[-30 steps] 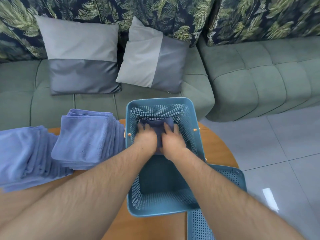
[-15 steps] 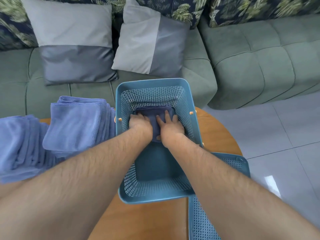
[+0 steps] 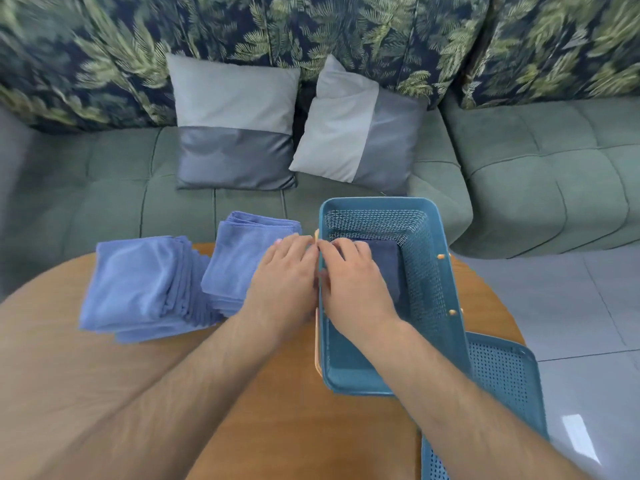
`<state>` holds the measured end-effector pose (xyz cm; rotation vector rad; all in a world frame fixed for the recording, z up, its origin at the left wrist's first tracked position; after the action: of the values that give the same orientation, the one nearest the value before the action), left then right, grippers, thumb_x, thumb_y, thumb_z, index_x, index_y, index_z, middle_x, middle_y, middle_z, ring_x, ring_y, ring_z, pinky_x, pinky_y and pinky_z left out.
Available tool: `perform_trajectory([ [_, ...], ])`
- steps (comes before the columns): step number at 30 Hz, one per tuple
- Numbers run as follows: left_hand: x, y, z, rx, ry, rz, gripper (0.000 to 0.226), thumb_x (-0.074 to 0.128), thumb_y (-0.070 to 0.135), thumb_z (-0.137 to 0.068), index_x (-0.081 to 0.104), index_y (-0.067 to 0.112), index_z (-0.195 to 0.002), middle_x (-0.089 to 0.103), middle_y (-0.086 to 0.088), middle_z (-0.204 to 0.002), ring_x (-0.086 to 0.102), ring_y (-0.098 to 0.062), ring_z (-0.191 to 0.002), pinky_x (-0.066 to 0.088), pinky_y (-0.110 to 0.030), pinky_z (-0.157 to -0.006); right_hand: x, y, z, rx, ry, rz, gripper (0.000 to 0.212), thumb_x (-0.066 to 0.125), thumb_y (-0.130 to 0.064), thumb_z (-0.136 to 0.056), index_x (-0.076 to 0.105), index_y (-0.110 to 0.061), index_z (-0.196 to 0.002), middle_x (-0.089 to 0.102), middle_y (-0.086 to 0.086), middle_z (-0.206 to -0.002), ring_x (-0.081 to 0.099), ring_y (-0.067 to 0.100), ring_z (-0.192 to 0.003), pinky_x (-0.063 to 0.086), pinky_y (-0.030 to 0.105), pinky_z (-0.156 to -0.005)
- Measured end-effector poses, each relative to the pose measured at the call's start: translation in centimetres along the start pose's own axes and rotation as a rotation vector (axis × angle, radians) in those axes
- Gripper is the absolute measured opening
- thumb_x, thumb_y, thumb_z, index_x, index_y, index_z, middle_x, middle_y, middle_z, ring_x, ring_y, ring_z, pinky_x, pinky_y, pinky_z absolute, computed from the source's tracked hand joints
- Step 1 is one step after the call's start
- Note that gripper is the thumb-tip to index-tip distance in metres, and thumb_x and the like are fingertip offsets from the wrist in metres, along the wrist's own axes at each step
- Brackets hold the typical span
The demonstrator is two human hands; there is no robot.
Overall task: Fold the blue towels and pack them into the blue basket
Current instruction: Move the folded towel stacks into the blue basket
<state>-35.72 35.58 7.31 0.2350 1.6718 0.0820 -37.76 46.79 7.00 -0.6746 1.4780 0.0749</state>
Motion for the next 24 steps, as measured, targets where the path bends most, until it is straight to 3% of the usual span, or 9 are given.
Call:
perform_trajectory([
  [2,-0.5,-3.2,1.5,-0.126,-0.019,0.045,0.042,0.048,0.022,-0.081,0.066,0.004,-0.114,0.064,-0.018,-0.125,0.063,-0.036,-0.112,0.052,-0.044,-0.092,1.2,-2.9,-0.4,-0.05,-0.025,-0.068,0.044,0.07,-0.009,-0.082,0.061,-0.009,-0.126,0.059,0.009,-0.112,0.054,0.033,-0.098,0.054,0.044,-0.075],
  [4,0.1,-6.8,3.0,-0.289,-0.09,0.073,0.043,0.06,0.019,-0.089,0.06,0.002,-0.129,0.051,-0.024,-0.143,0.053,-0.039,-0.128,0.046,-0.048,-0.101,2.6,-5.3,-0.8,-0.064,-0.11,-0.08,0.038,0.063,-0.014,-0.092,0.057,-0.01,-0.129,0.055,0.01,-0.12,0.052,0.031,-0.104,0.053,0.044,-0.08],
  [7,1.3,-10.1,5.1,-0.506,-0.269,0.136,0.06,0.057,0.036,-0.098,0.039,0.018,-0.153,0.021,-0.019,-0.163,0.032,-0.039,-0.142,0.035,-0.049,-0.11,4.9,-6.8,-1.5,0.071,-0.234,-0.027,0.043,0.051,-0.032,-0.103,0.042,-0.017,-0.142,0.035,0.011,-0.144,0.047,0.029,-0.119,0.051,0.041,-0.092],
  [9,2.1,-11.2,5.9,-0.596,-0.321,0.209,0.064,0.052,0.048,-0.099,0.029,0.03,-0.157,0.013,-0.015,-0.164,0.031,-0.04,-0.141,0.036,-0.05,-0.109,6.3,-7.3,-1.7,0.185,-0.316,-0.029,0.048,0.051,-0.039,-0.103,0.039,-0.02,-0.145,0.023,0.016,-0.153,0.044,0.032,-0.125,0.049,0.042,-0.097],
  [12,2.5,-11.5,6.1,-0.626,-0.304,0.298,0.064,0.054,0.05,-0.098,0.031,0.032,-0.155,0.025,-0.015,-0.156,0.037,-0.037,-0.133,0.039,-0.045,-0.103,7.5,-7.5,-1.8,0.299,-0.322,-0.101,0.045,0.058,-0.039,-0.1,0.046,-0.019,-0.139,0.029,0.017,-0.148,0.041,0.034,-0.129,0.044,0.041,-0.1],
  [16,2.0,-12.2,5.8,-0.633,-0.186,0.27,0.05,0.056,0.047,-0.097,0.05,0.027,-0.142,0.042,-0.012,-0.139,0.04,-0.032,-0.126,0.039,-0.042,-0.099,7.3,-7.5,-1.9,0.427,-0.258,-0.221,0.051,0.068,-0.035,-0.094,0.05,-0.024,-0.14,0.037,0.013,-0.136,0.039,0.032,-0.129,0.043,0.042,-0.104],
  [19,1.7,-12.6,5.8,-0.614,-0.121,0.307,0.036,0.057,0.037,-0.098,0.059,0.026,-0.133,0.047,-0.011,-0.131,0.042,-0.032,-0.12,0.039,-0.042,-0.1,6.8,-7.9,-2.2,0.428,-0.23,-0.087,0.049,0.069,-0.037,-0.092,0.052,-0.025,-0.137,0.04,0.011,-0.136,0.04,0.032,-0.128,0.038,0.042,-0.108],
  [22,2.2,-13.6,5.8,-0.612,-0.128,0.518,0.037,0.06,0.025,-0.094,0.06,0.028,-0.131,0.05,-0.01,-0.126,0.048,-0.027,-0.119,0.043,-0.038,-0.102,6.6,-8.0,-2.3,0.422,-0.199,-0.086,0.041,0.067,-0.031,-0.094,0.056,-0.023,-0.133,0.04,0.008,-0.135,0.042,0.032,-0.125,0.038,0.041,-0.105],
  [24,2.3,-14.3,5.7,-0.639,-0.156,0.671,0.043,0.059,0.023,-0.084,0.062,0.033,-0.126,0.057,-0.007,-0.12,0.059,-0.018,-0.102,0.051,-0.029,-0.082,6.7,-7.9,-2.3,0.42,-0.199,-0.17,0.038,0.065,-0.02,-0.093,0.057,-0.022,-0.131,0.038,0.008,-0.132,0.043,0.031,-0.122,0.041,0.039,-0.102],
])
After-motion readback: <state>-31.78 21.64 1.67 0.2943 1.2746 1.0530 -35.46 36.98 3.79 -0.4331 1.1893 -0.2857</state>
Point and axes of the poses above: each hand's wrist, its own z-axis away from the middle knuckle, its own x-axis out of the palm, y = z × x, the point moved 4 cm from there along -z, towards the middle knuckle
